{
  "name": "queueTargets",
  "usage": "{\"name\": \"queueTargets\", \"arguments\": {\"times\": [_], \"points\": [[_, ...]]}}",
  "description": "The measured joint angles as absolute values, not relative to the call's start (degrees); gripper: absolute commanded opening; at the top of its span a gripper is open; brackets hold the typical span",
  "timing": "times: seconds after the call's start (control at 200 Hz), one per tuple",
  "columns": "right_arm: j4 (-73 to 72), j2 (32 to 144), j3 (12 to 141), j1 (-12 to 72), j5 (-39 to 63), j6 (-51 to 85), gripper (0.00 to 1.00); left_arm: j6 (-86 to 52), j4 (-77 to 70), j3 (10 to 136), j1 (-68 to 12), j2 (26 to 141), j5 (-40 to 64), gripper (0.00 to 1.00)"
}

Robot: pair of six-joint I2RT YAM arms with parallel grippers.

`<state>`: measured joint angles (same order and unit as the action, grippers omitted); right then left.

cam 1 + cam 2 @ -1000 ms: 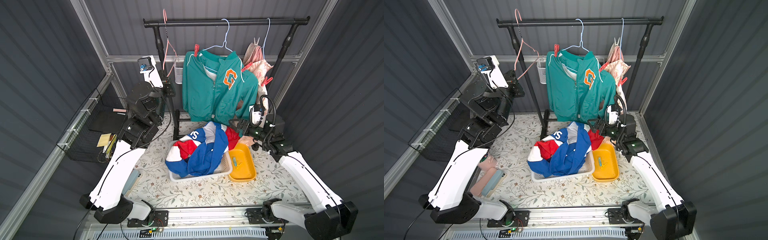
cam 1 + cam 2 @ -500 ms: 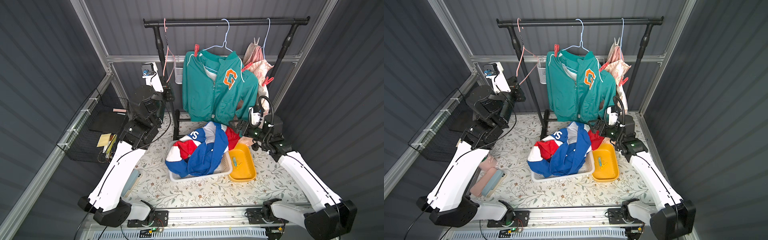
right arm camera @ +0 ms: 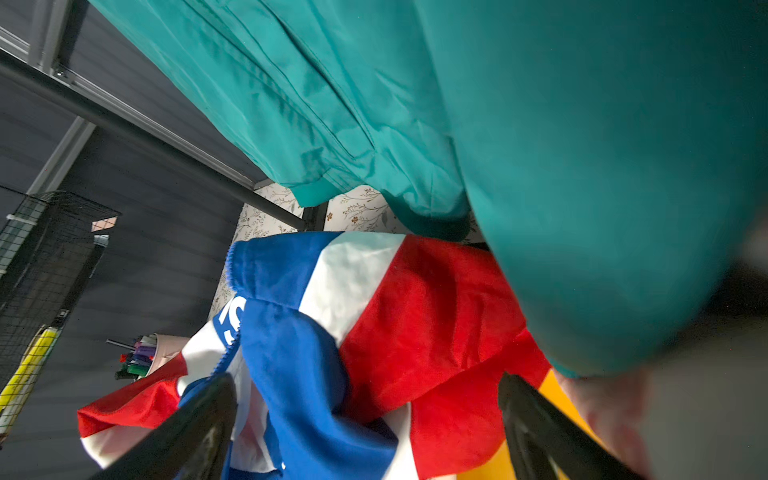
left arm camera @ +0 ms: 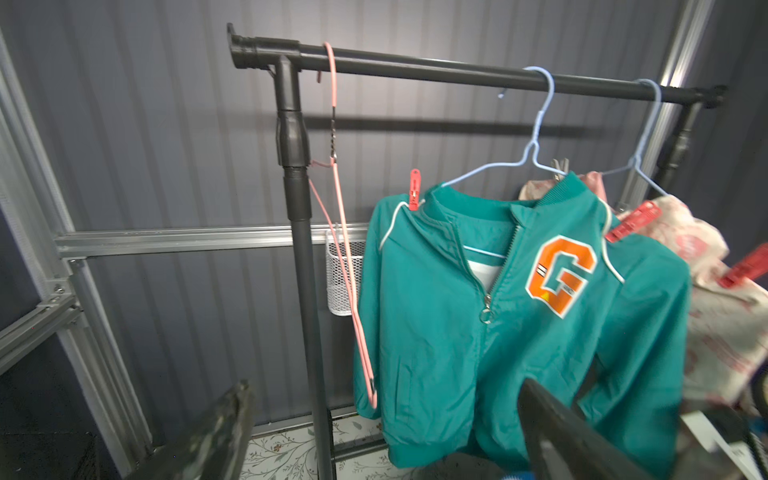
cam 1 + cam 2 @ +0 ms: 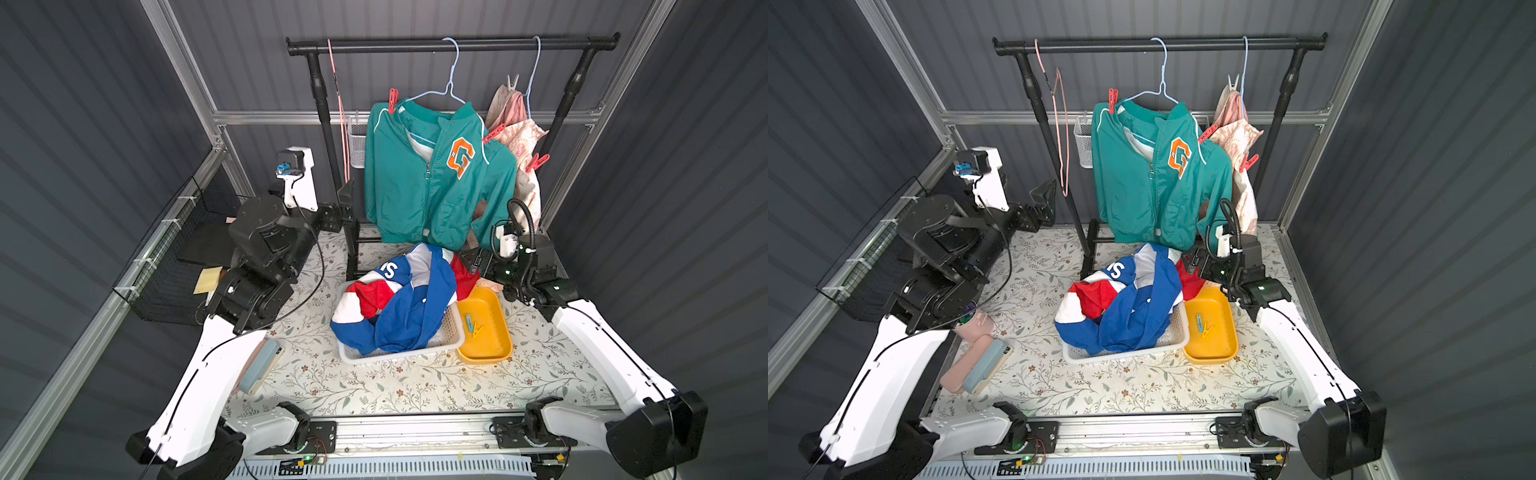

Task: Remove the clothespins securing jackets to the hanger
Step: Adjust the jacket in the basket.

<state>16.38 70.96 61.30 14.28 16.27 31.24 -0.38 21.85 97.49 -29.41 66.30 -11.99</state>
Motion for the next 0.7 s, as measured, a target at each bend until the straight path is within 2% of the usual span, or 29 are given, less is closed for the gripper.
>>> {"name": "queueTargets", "arguments": {"times": [0.32,0.37,0.45,0.53,0.62,0.695], "points": [[17.02,83.2,63.18,14.68,19.07,34.02,0.99,-0.67,28.64,76.79,-29.41,60.12,-3.07,0.99],[16.95,84.6,63.75,15.22,19.42,34.48,0.96,-1.23,29.21,73.34,-29.41,60.18,-2.57,0.99],[16.78,86.19,64.6,16.58,20.03,35.05,0.86,-2.0,29.56,68.66,-29.41,60.77,-2.0,0.99],[16.53,87.37,65.39,17.76,20.88,36.38,0.71,-2.61,29.58,65.21,-29.41,61.73,-1.85,0.97],[15.81,87.81,65.65,18.85,21.96,36.6,0.45,-3.07,29.15,61.52,-29.41,63.0,-1.08,0.89],[15.05,87.81,65.71,19.59,22.92,37.58,0.22,-2.81,28.8,59.57,-29.41,64.4,-0.16,0.75]]}}
